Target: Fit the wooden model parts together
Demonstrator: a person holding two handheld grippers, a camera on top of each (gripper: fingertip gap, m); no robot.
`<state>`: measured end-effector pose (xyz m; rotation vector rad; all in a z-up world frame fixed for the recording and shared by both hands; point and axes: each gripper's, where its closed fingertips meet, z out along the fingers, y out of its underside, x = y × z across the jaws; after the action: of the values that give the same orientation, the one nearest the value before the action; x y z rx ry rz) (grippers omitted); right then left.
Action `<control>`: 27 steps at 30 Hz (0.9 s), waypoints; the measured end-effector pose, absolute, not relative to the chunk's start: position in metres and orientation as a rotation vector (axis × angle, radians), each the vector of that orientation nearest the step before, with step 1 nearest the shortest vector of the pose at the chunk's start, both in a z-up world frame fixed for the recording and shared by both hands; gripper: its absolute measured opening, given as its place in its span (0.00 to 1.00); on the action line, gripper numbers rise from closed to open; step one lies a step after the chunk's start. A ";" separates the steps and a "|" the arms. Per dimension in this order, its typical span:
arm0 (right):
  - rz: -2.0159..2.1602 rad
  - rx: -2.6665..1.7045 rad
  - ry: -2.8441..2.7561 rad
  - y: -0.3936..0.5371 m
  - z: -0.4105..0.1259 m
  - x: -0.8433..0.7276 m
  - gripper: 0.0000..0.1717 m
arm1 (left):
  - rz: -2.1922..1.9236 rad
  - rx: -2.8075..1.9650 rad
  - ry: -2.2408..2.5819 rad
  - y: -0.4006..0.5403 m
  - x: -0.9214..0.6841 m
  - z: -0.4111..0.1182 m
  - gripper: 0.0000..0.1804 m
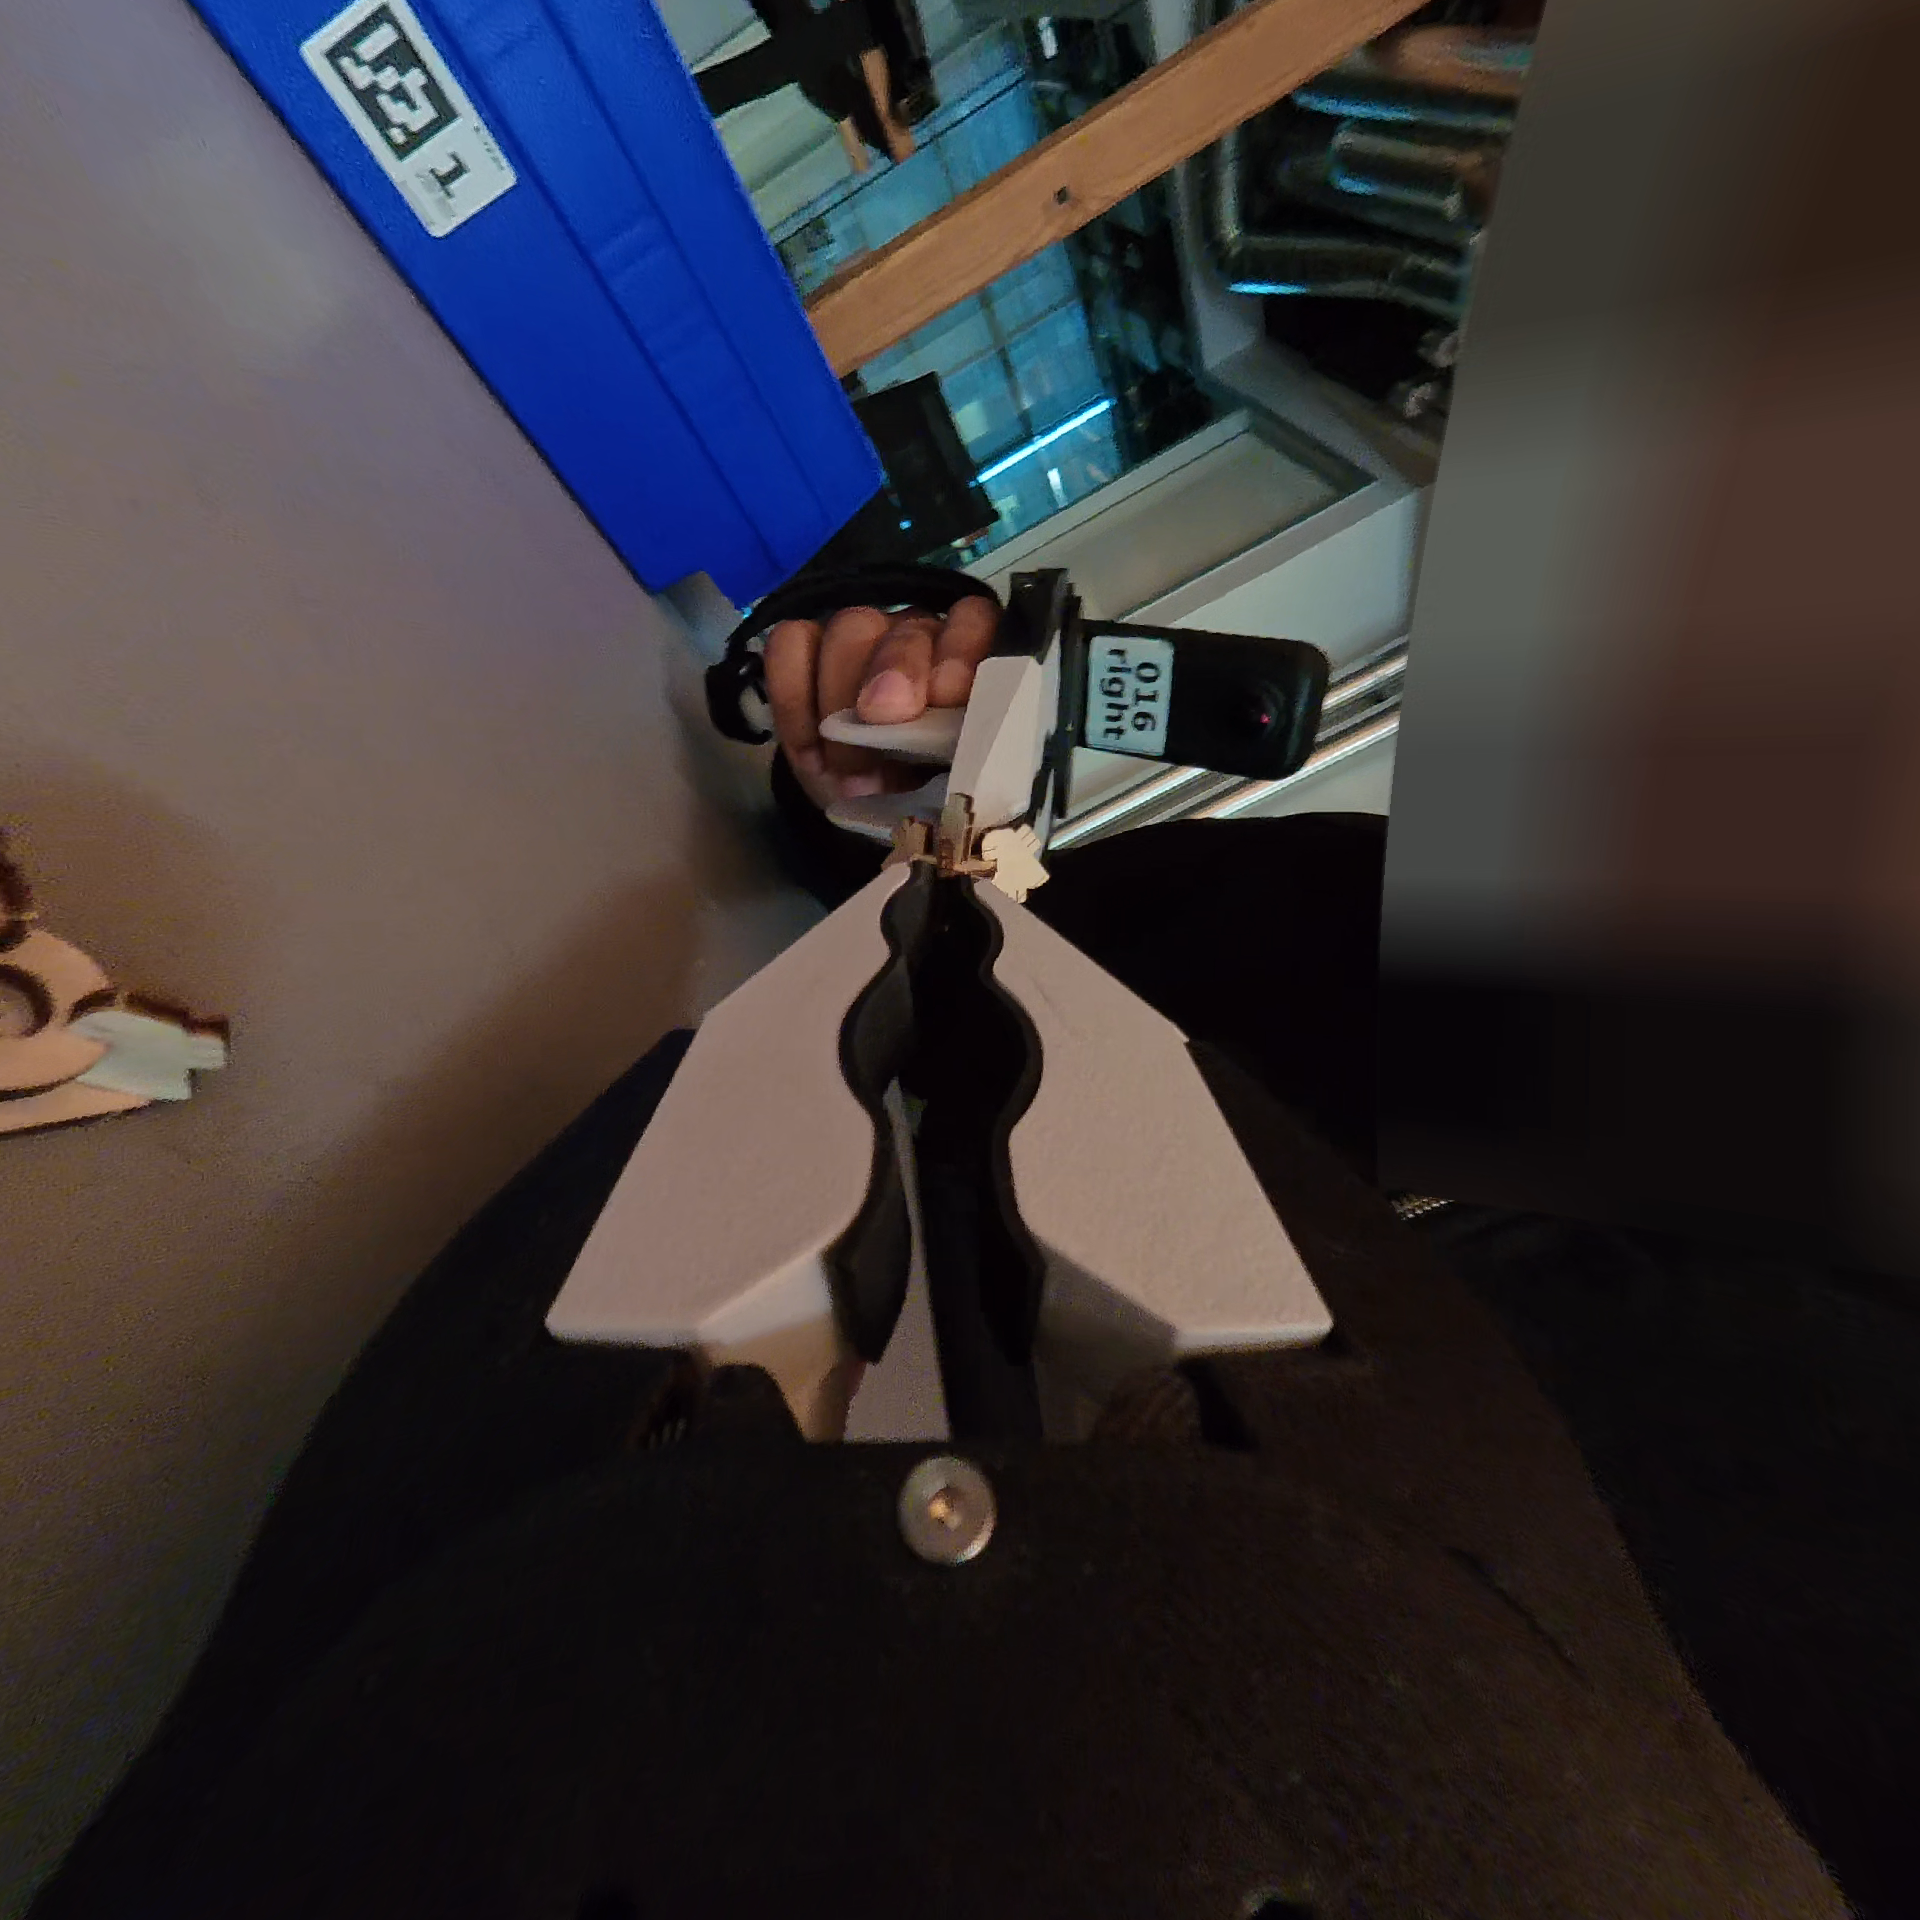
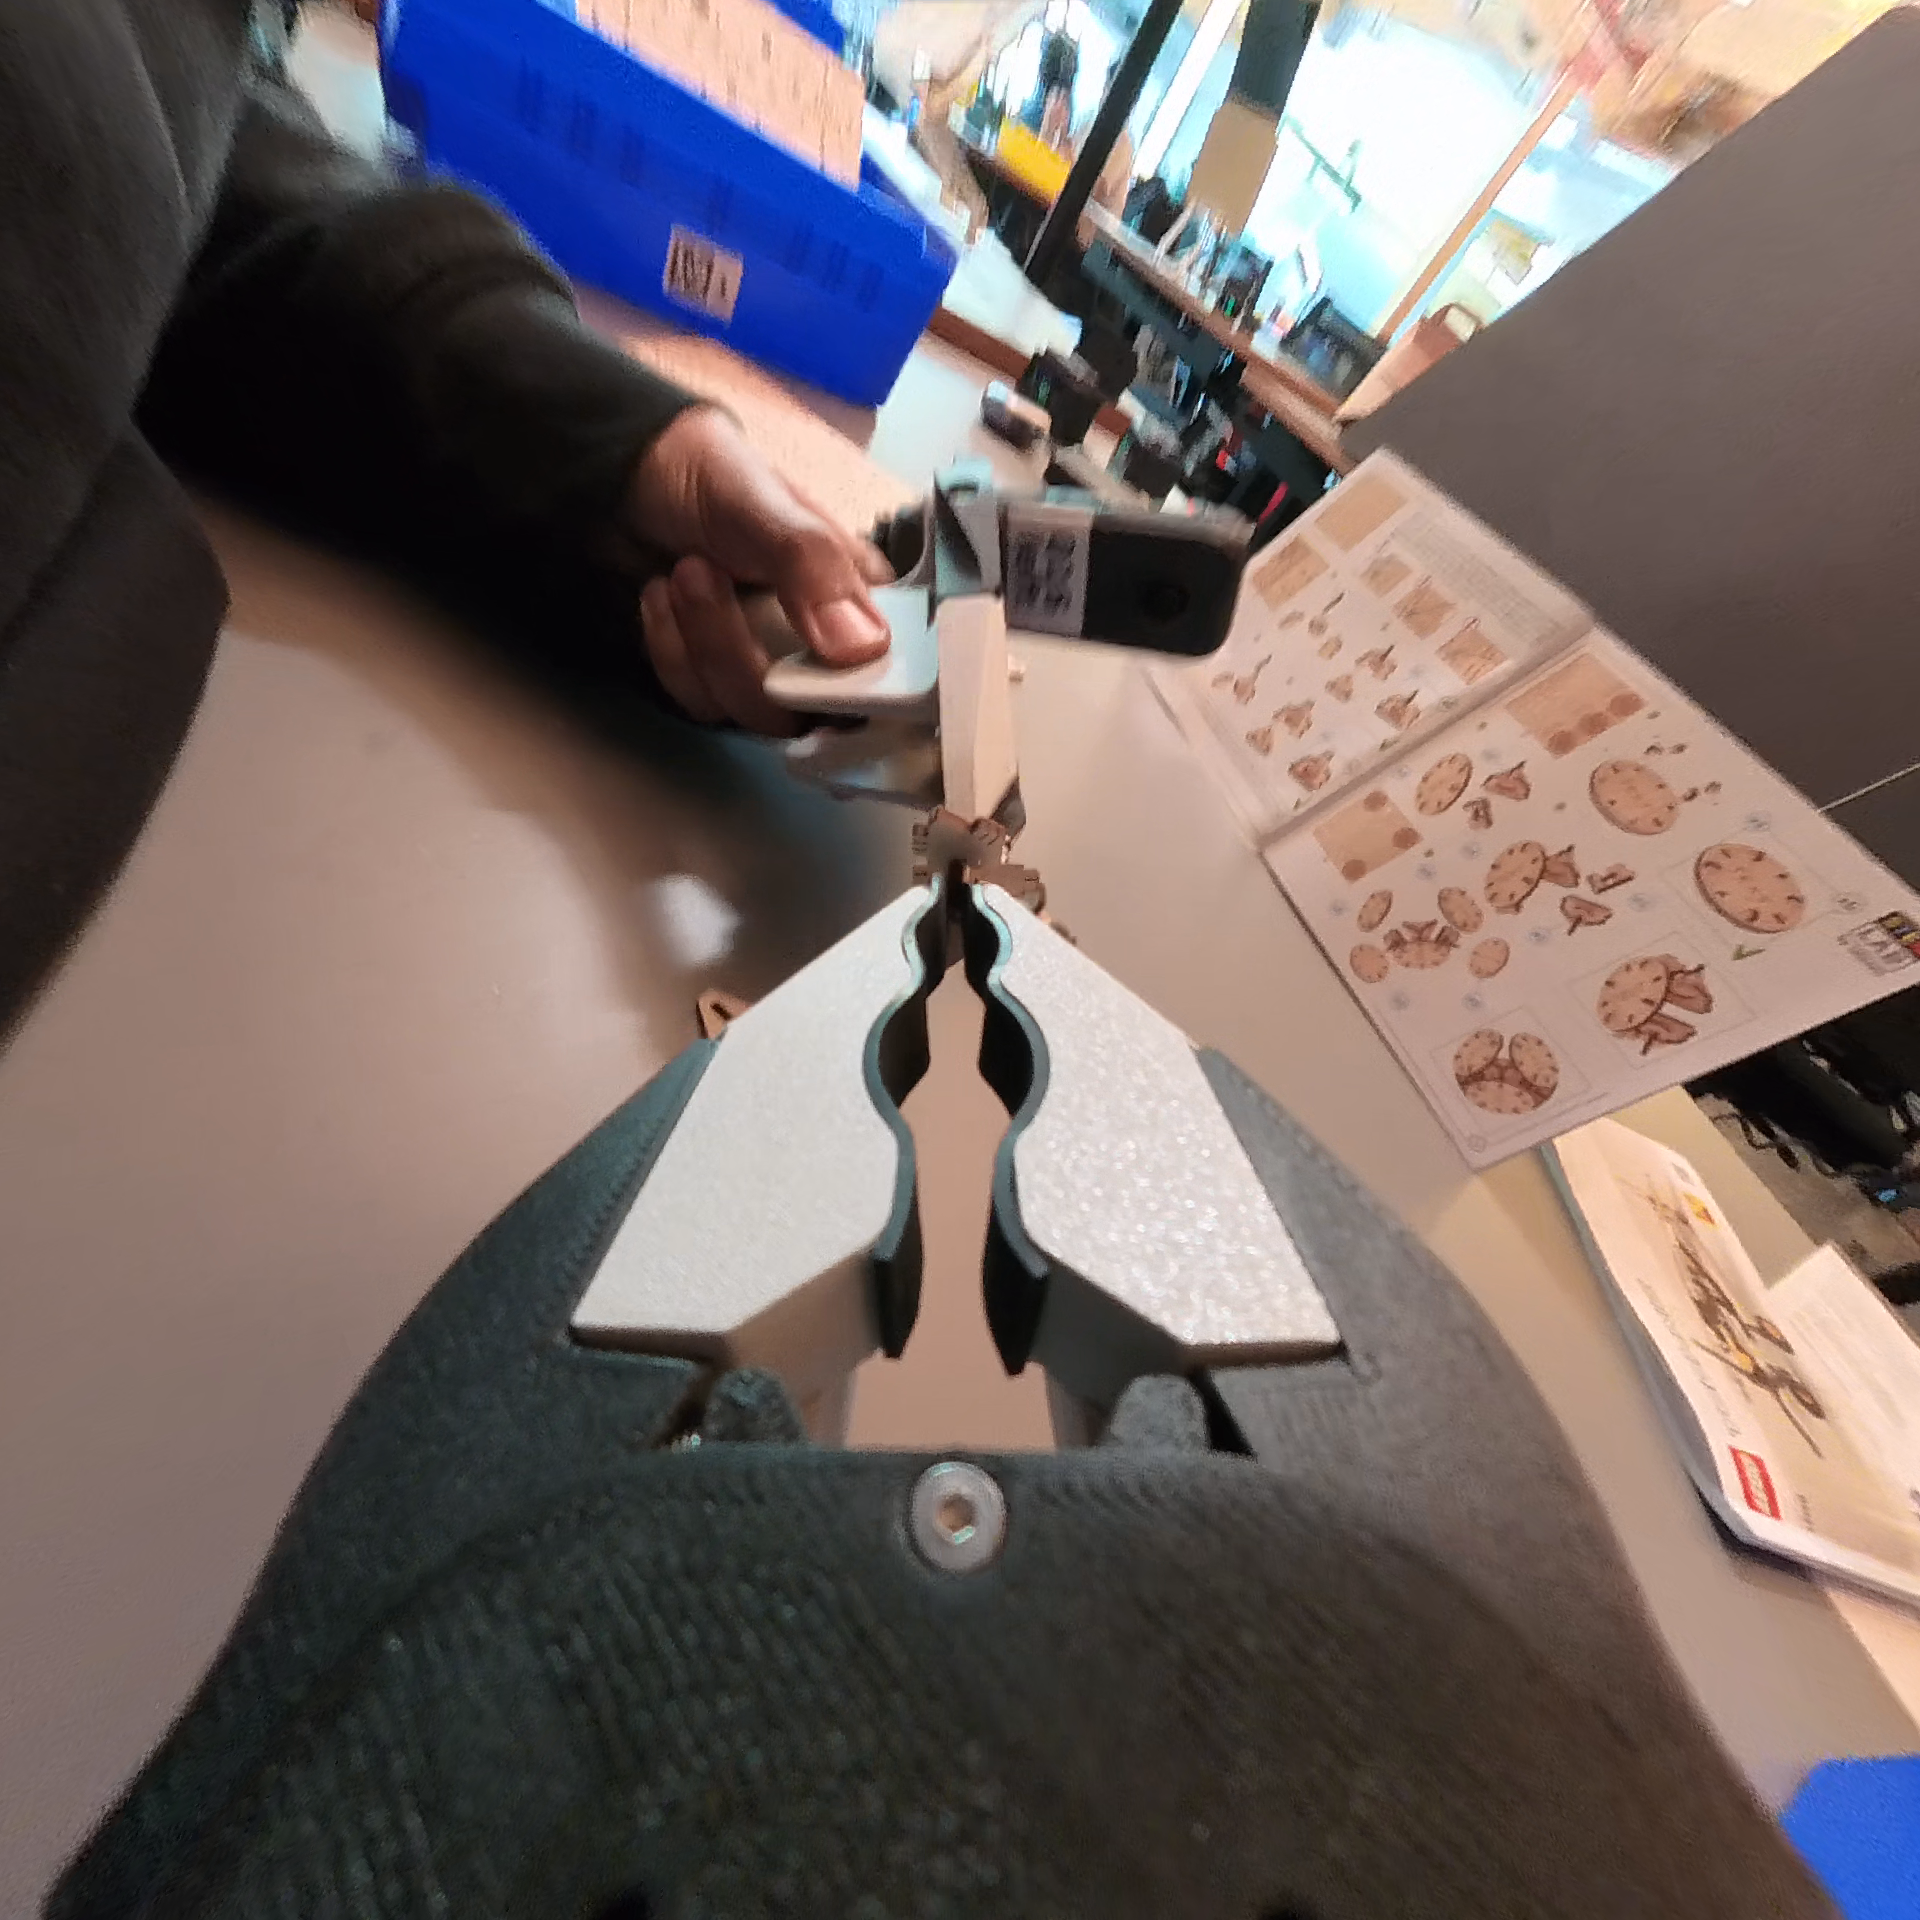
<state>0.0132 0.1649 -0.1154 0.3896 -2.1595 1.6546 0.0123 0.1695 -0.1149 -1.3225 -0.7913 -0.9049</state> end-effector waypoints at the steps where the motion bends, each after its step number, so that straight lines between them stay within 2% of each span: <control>1: 1.647 0.390 -2.164 0.164 -0.117 0.013 0.00 | -0.889 -1.337 -0.795 0.169 0.012 -0.116 0.01; 8: 1.663 0.366 -2.127 0.164 -0.112 0.009 0.00 | -0.868 -1.324 -0.770 0.168 0.007 -0.110 0.00; 10: 1.681 0.362 -2.116 0.165 -0.110 0.010 0.00 | -0.870 -1.331 -0.774 0.168 0.007 -0.111 0.04; 15: 1.646 0.369 -2.121 0.164 -0.113 0.008 0.00 | -0.917 -1.289 -0.764 0.167 0.008 -0.108 0.05; 21: 1.645 0.373 -2.114 0.165 -0.113 0.009 0.00 | -0.926 -1.274 -0.777 0.165 0.006 -0.110 0.00; 27: 1.651 0.382 -2.124 0.166 -0.114 0.011 0.00 | -0.944 -1.274 -0.782 0.164 0.007 -0.111 0.00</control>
<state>0.0113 0.1658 -0.1138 0.3820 -2.1241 1.6512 0.0066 0.1643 -0.1113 -1.2737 -0.7816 -0.9442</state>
